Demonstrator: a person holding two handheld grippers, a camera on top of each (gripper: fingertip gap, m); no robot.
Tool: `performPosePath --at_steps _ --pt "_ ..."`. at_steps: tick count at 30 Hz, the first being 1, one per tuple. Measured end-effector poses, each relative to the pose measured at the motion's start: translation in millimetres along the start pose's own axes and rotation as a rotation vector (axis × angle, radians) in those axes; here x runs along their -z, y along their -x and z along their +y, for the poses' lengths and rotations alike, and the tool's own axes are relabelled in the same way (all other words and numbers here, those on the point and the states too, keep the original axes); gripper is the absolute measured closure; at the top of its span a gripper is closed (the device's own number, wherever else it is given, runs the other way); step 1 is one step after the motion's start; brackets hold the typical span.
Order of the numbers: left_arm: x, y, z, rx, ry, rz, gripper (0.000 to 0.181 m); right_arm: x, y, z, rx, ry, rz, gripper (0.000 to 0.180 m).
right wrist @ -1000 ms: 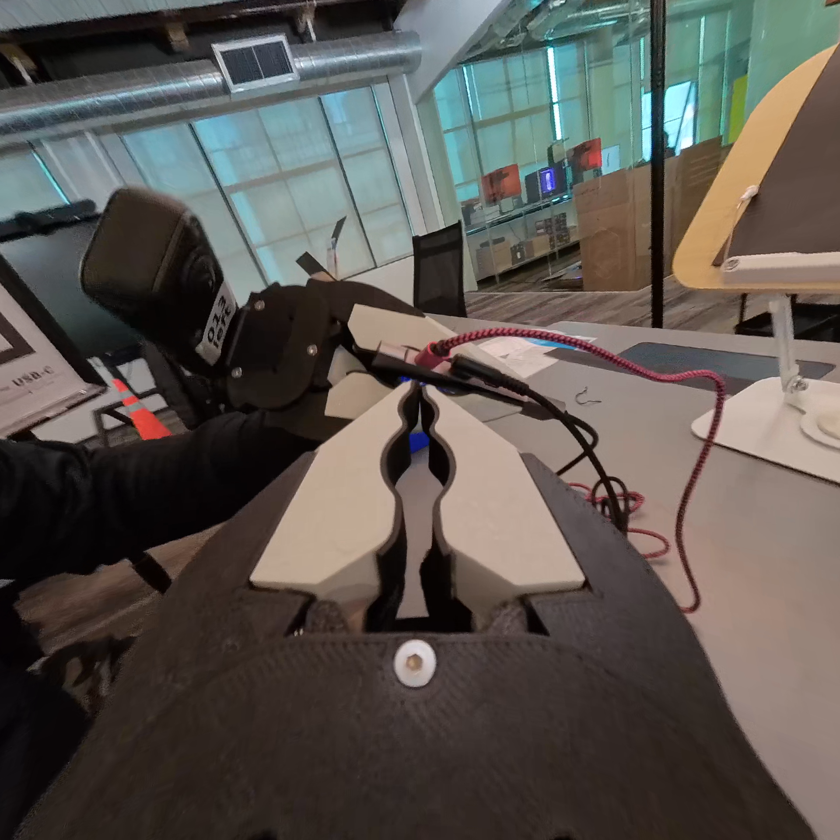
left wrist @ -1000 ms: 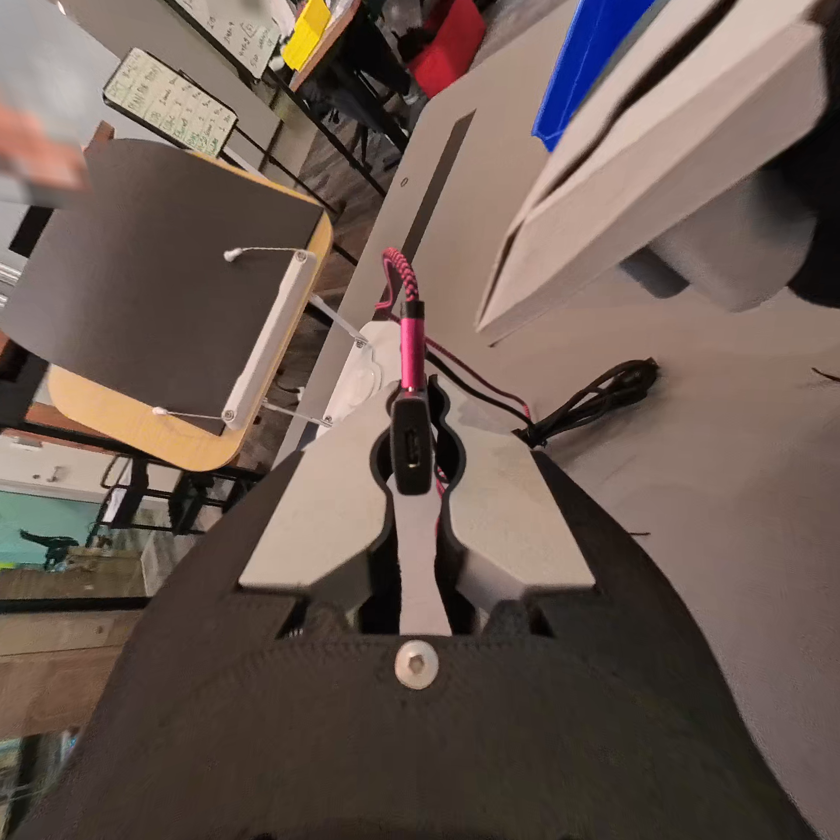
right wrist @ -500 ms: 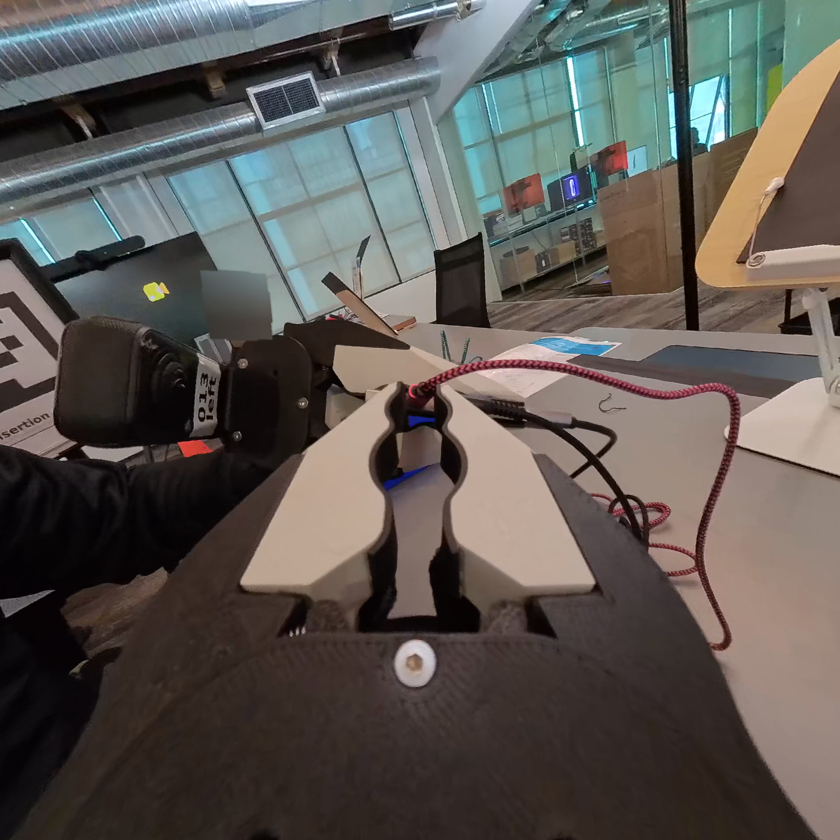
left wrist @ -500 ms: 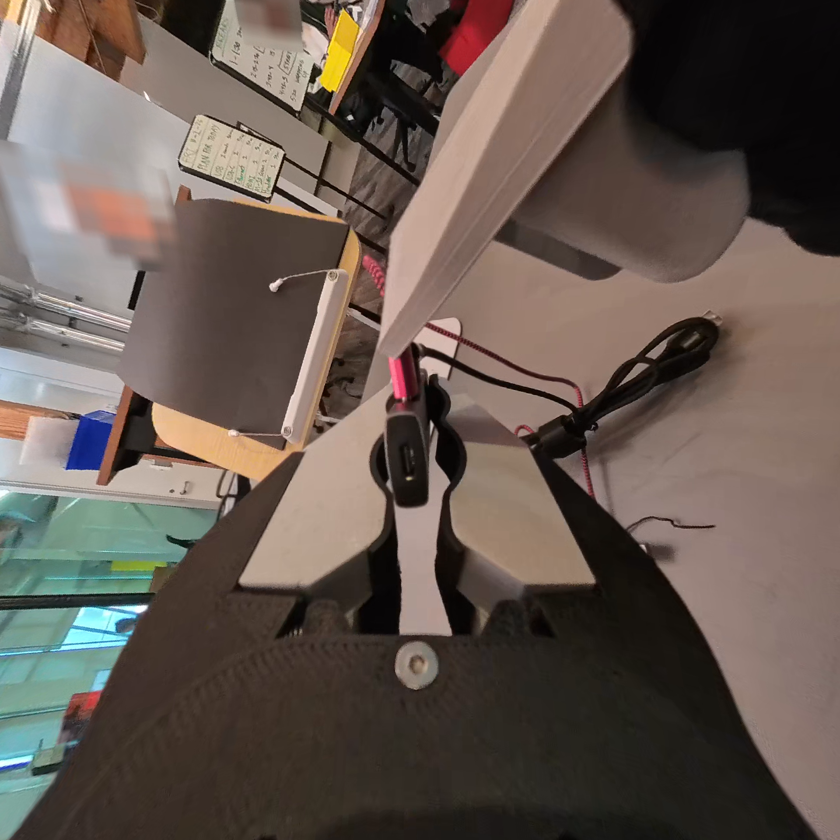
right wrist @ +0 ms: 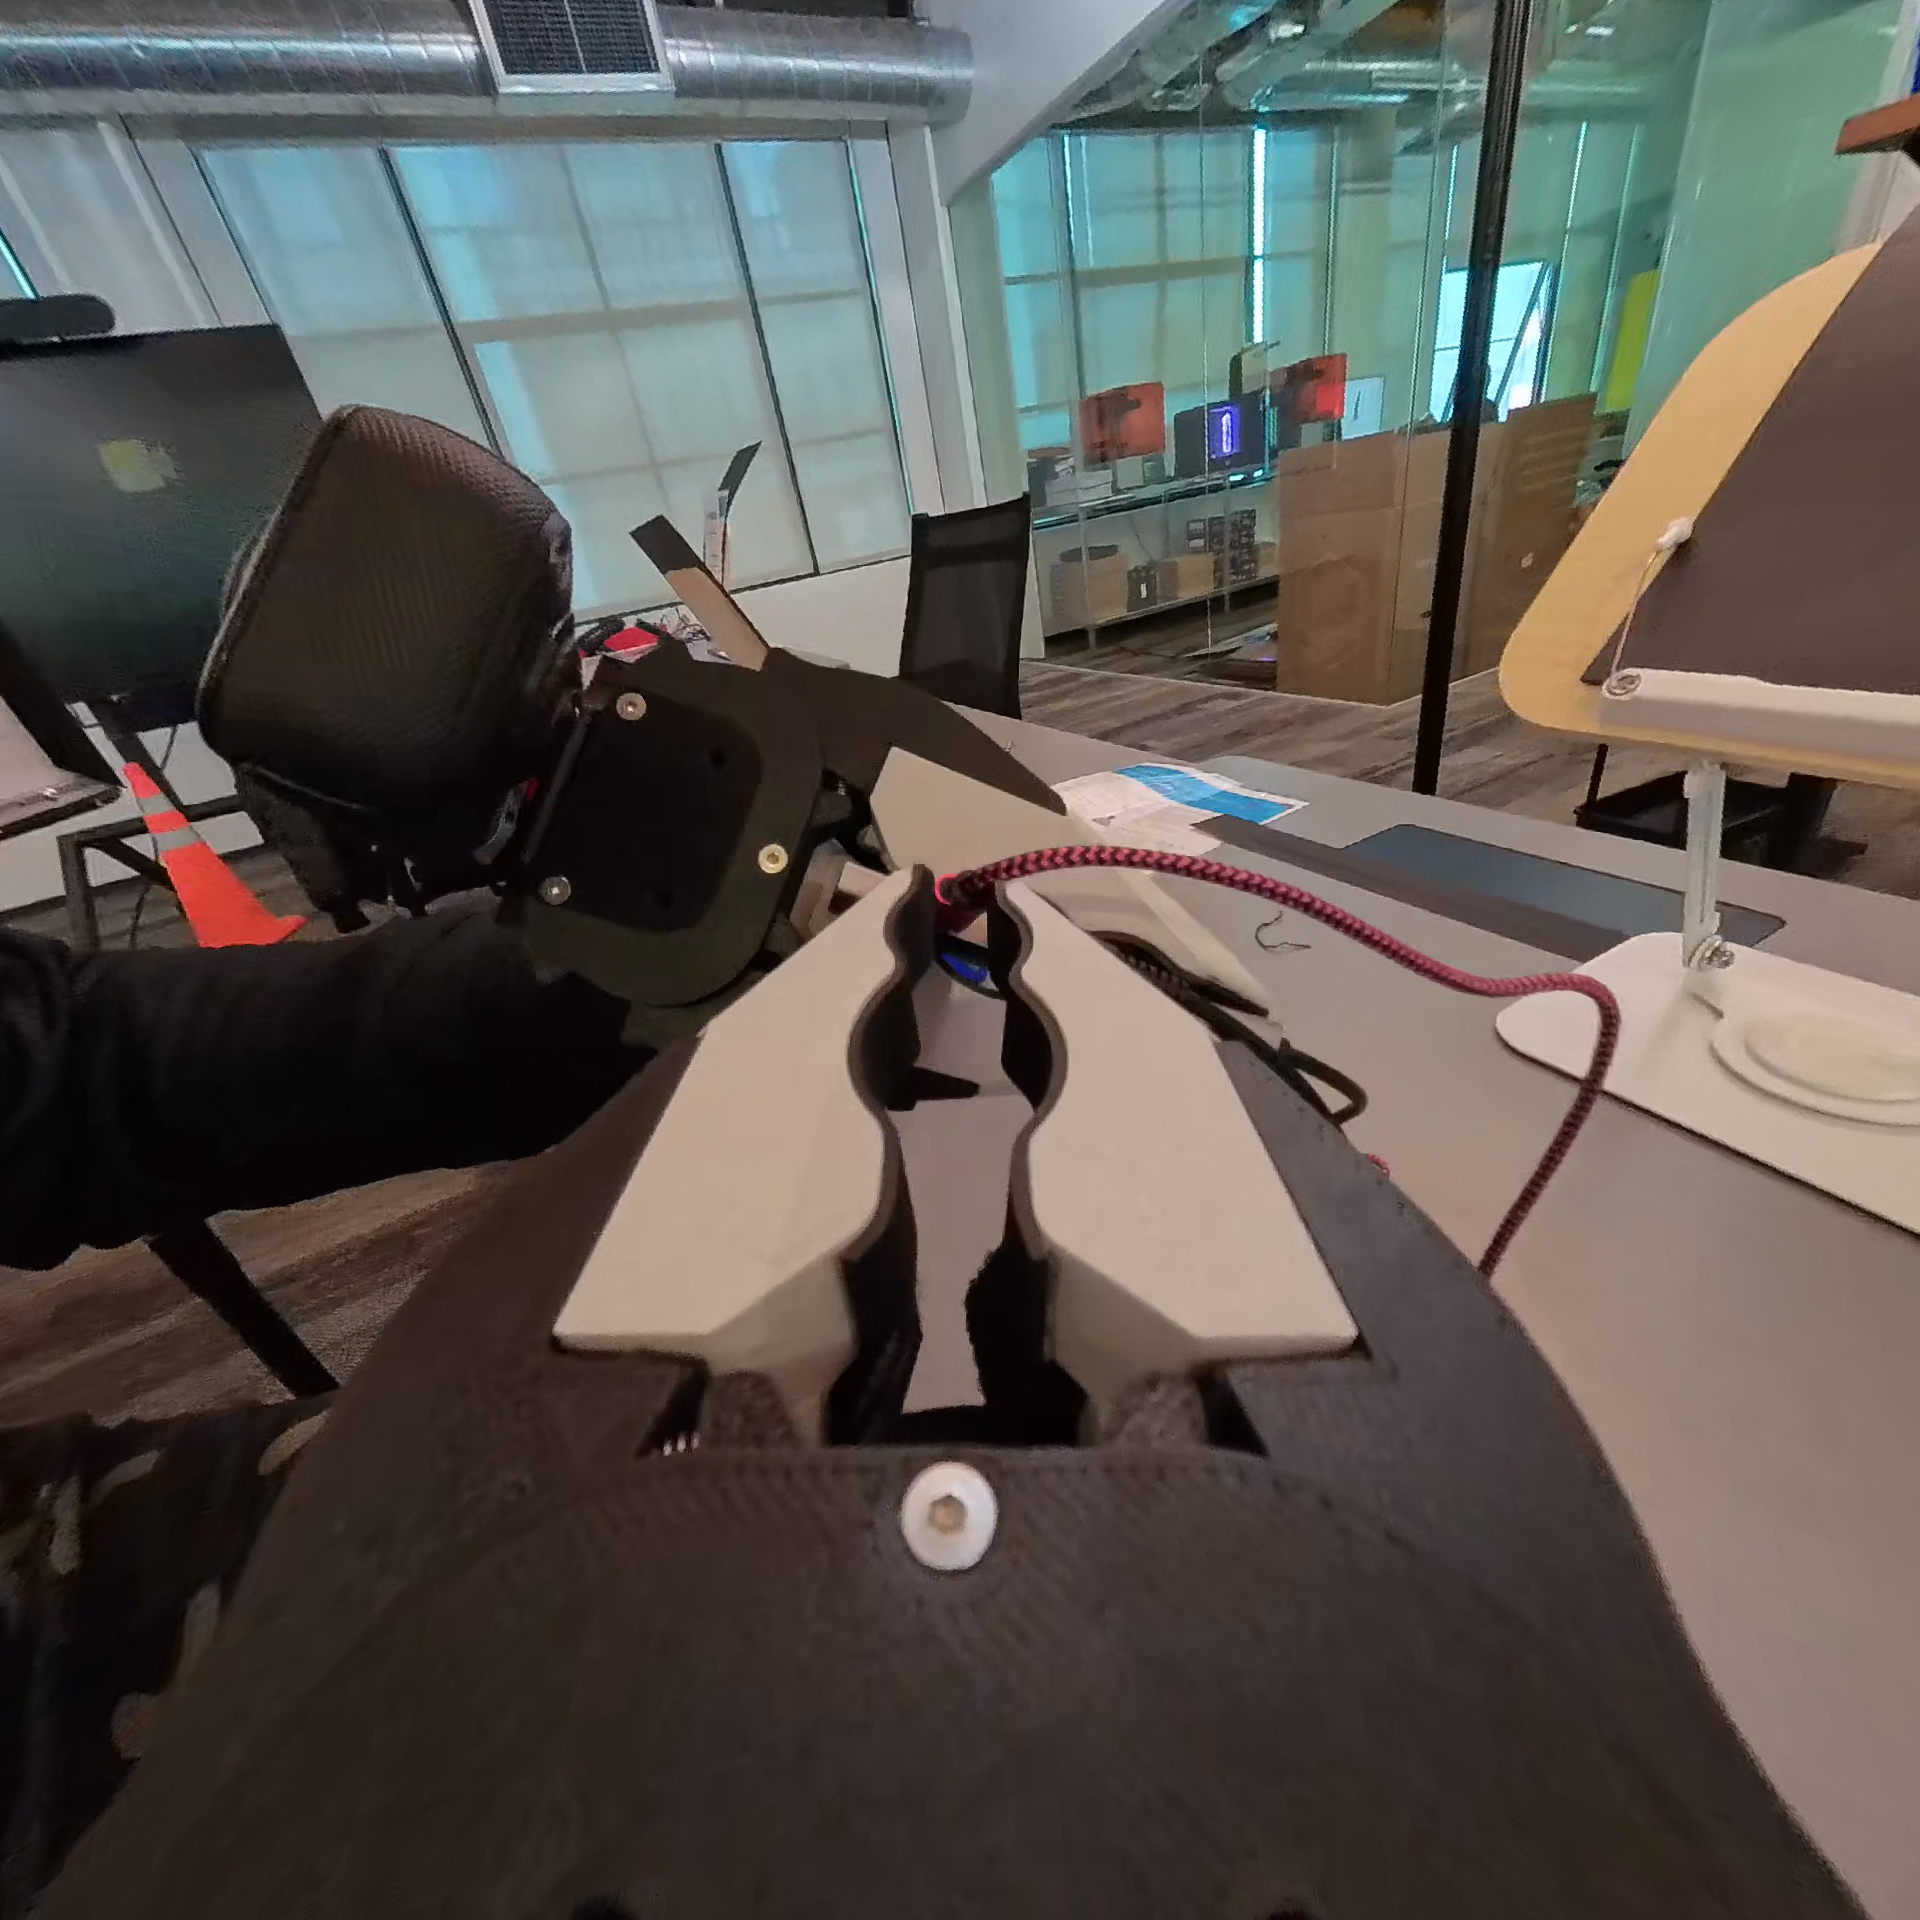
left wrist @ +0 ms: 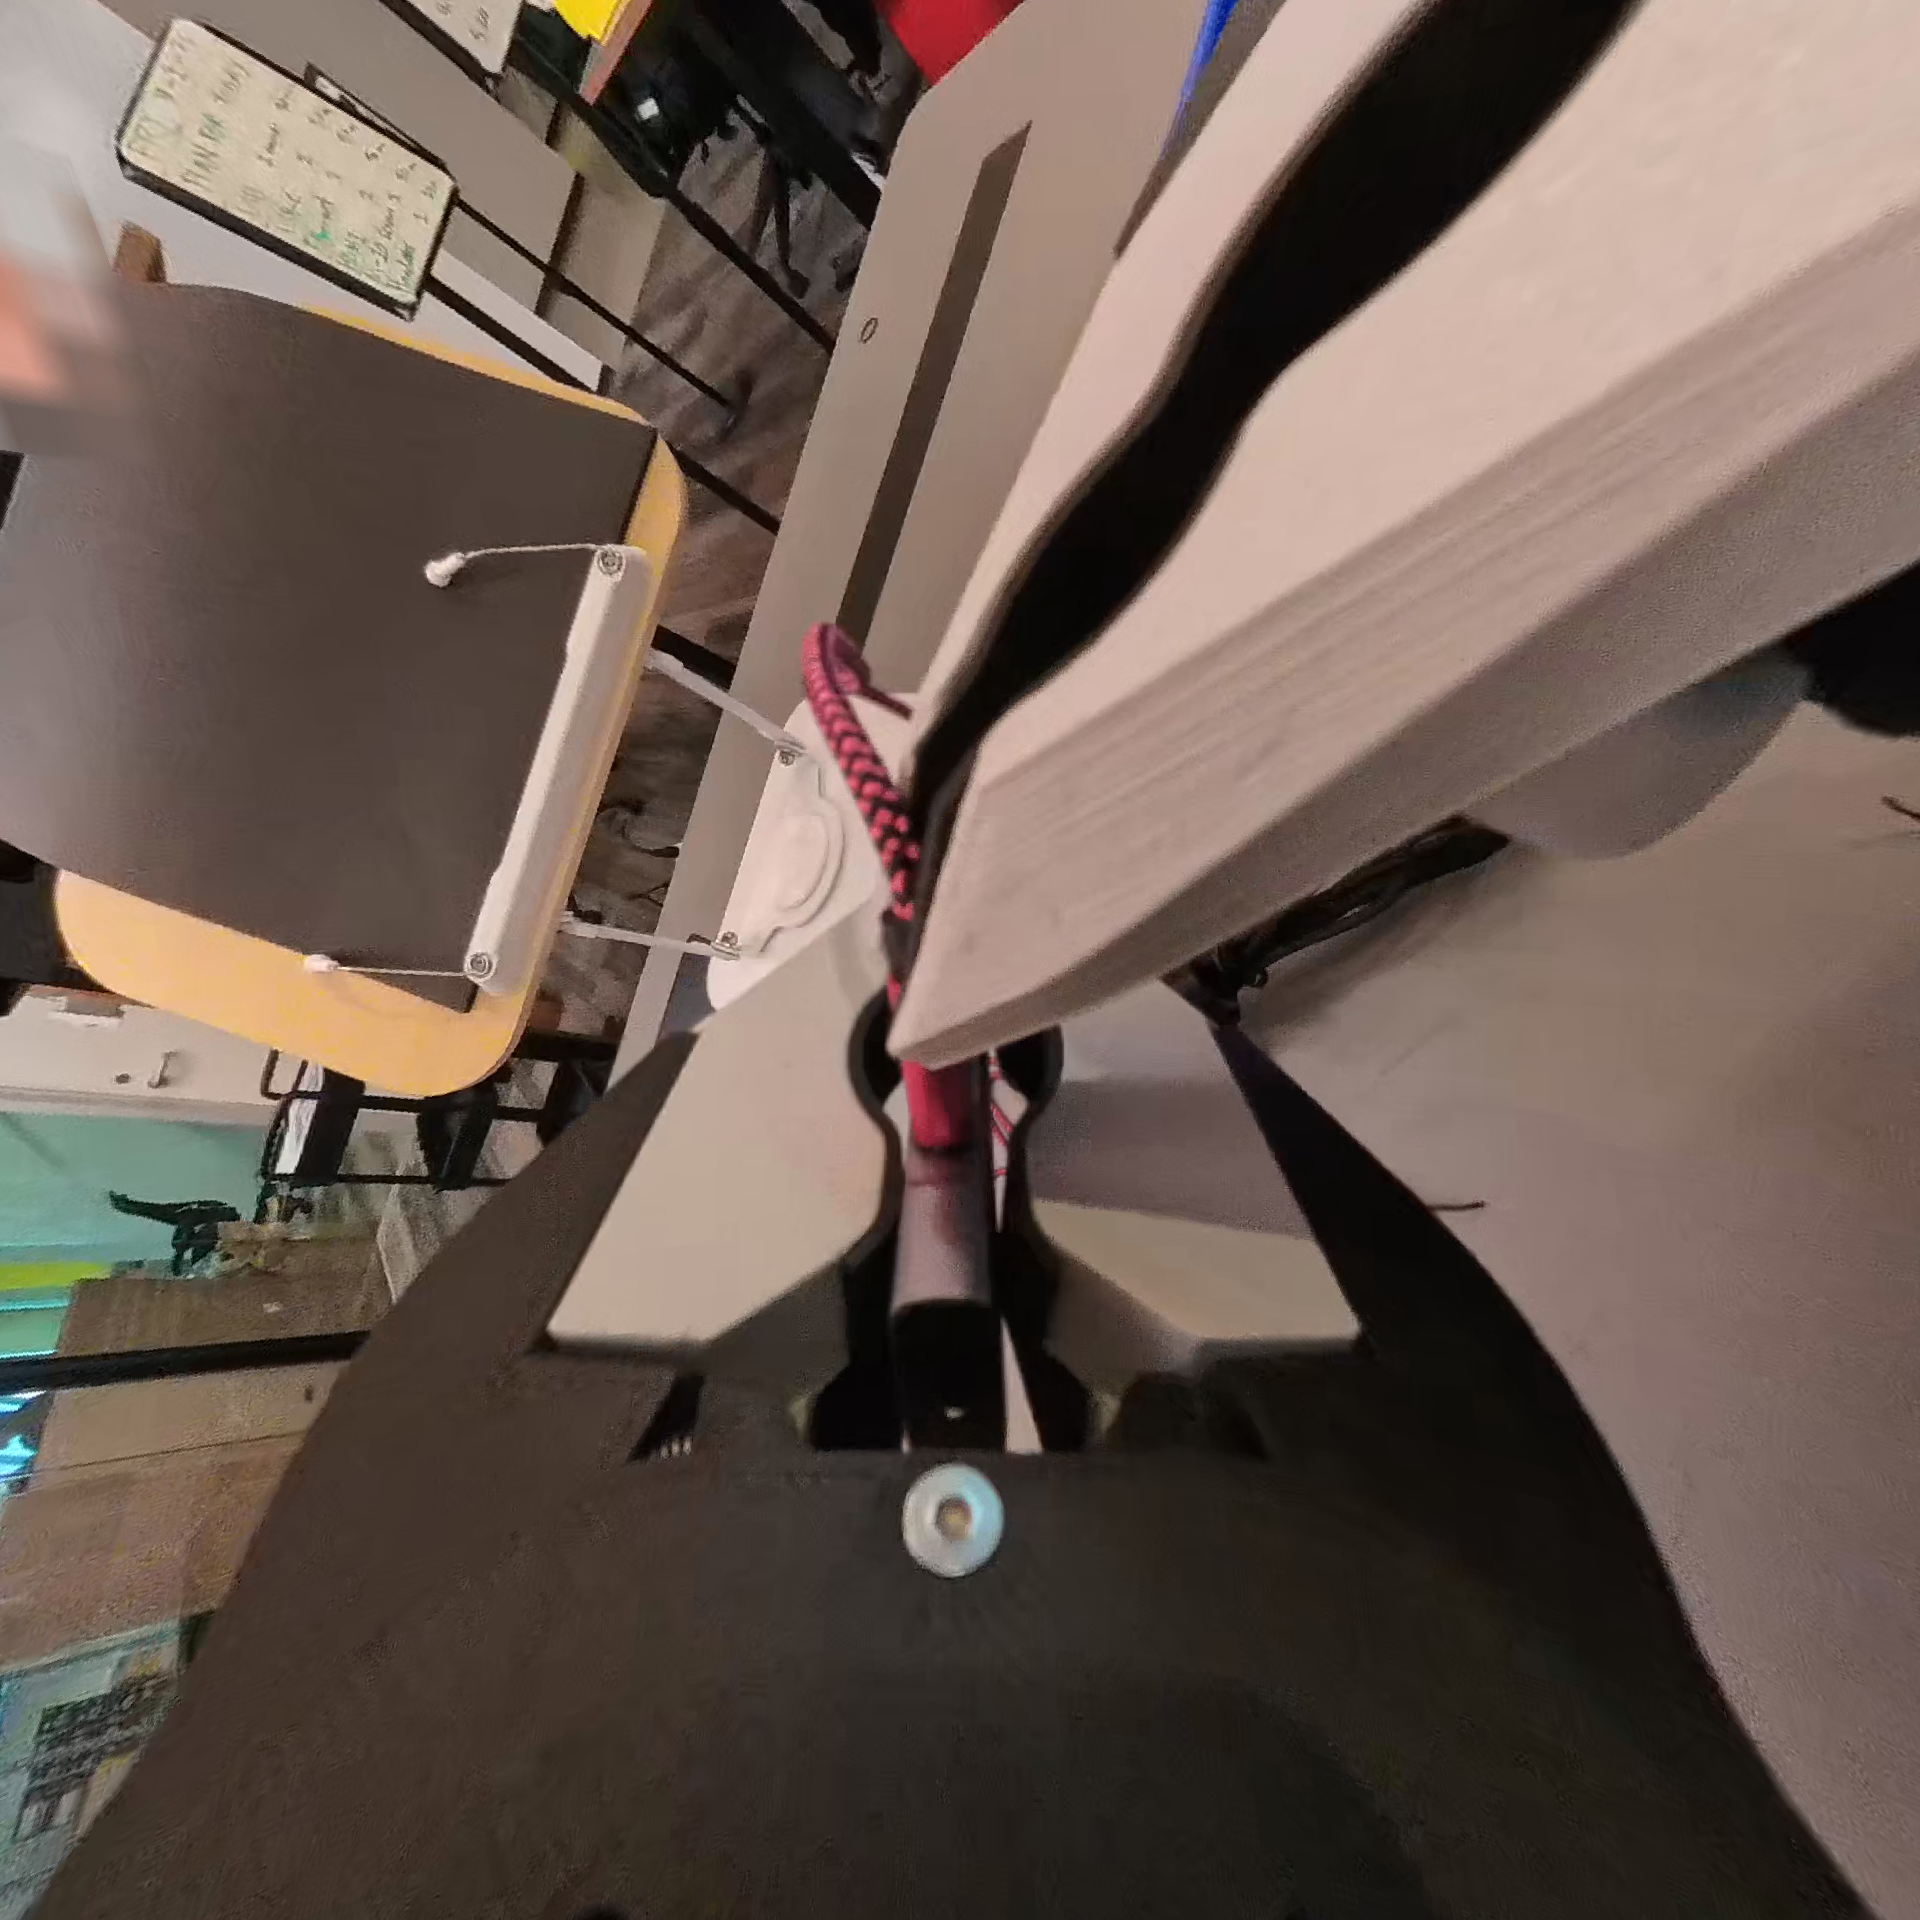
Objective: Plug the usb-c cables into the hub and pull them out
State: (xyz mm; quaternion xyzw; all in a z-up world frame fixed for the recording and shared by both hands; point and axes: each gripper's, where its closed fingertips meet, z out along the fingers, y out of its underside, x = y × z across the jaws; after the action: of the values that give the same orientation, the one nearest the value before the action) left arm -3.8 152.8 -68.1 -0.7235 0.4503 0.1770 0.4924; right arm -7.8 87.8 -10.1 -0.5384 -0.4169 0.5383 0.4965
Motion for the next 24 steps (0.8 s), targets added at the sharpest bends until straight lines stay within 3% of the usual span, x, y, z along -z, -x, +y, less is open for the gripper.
performPosePath --at_steps 14,17,24 --pt "13 6 -6 -0.019 -0.104 -0.089 0.173 3 14 1 -0.06 0.003 -0.036 0.172" --pt "19 14 -2 -0.034 -0.11 -0.114 0.174 15 4 -10 -0.195 -0.034 -0.095 0.172" --pt "16 9 -4 -0.075 -0.095 -0.116 0.175 13 9 -3 -0.082 0.016 -0.063 0.172"
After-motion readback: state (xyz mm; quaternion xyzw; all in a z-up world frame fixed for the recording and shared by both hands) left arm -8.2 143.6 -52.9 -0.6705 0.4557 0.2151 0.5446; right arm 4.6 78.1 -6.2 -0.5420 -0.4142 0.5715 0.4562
